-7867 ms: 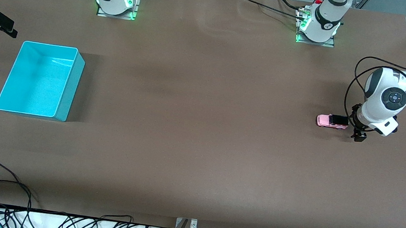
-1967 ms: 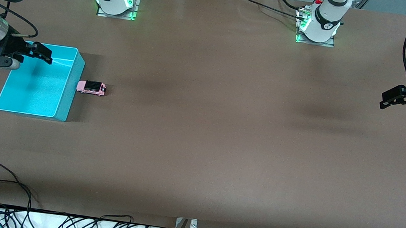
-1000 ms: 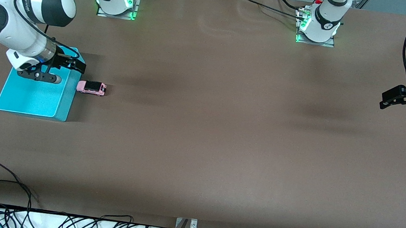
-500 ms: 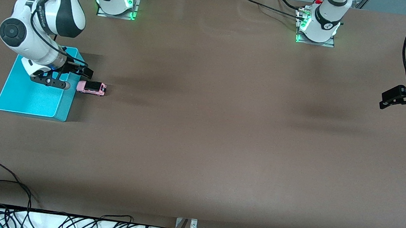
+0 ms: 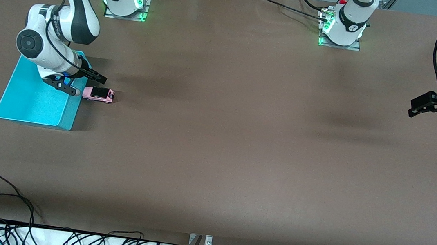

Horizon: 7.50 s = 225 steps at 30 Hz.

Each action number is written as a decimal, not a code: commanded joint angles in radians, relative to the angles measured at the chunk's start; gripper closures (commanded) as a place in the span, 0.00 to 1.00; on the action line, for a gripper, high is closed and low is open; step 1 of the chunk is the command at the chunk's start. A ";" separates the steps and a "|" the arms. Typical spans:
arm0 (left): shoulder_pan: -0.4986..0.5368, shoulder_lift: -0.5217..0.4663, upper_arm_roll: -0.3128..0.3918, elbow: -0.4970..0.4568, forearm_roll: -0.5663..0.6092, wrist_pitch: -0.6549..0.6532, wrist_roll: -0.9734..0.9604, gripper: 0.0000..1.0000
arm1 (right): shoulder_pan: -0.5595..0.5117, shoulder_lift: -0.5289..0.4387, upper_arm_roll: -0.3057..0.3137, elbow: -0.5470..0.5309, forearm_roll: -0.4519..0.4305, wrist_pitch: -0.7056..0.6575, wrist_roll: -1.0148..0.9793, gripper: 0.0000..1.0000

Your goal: Wind and store pink jeep toy

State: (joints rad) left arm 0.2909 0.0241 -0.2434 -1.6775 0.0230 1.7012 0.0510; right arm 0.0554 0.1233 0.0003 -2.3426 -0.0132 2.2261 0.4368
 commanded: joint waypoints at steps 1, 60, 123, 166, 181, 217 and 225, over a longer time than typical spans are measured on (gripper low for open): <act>0.010 -0.013 0.000 -0.013 -0.028 0.000 0.021 0.00 | 0.000 0.018 0.015 -0.011 0.002 0.046 0.143 0.00; 0.010 -0.009 0.000 -0.013 -0.021 0.000 0.021 0.00 | -0.012 0.144 0.012 -0.073 -0.002 0.397 1.126 0.00; 0.010 -0.009 0.000 -0.013 -0.017 0.000 0.021 0.00 | -0.012 -0.024 -0.138 0.184 0.001 -0.074 0.039 1.00; 0.010 -0.007 0.000 -0.013 -0.017 0.000 0.021 0.00 | -0.118 0.136 -0.335 0.063 -0.079 0.038 -0.414 1.00; 0.010 -0.007 0.000 -0.013 -0.017 0.000 0.021 0.00 | -0.143 0.194 -0.336 0.065 -0.157 0.080 -0.429 1.00; 0.010 -0.001 0.000 -0.013 -0.017 0.000 0.021 0.00 | -0.115 -0.007 -0.287 0.083 -0.154 -0.051 -0.408 0.00; 0.010 -0.001 0.000 -0.013 -0.017 0.000 0.021 0.00 | -0.066 -0.048 -0.286 0.115 -0.149 -0.052 -0.350 0.00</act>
State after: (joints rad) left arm 0.2917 0.0311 -0.2425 -1.6813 0.0230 1.7012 0.0510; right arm -0.0395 0.1130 -0.2873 -2.2443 -0.1473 2.1945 0.0297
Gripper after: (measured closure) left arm 0.000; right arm 0.000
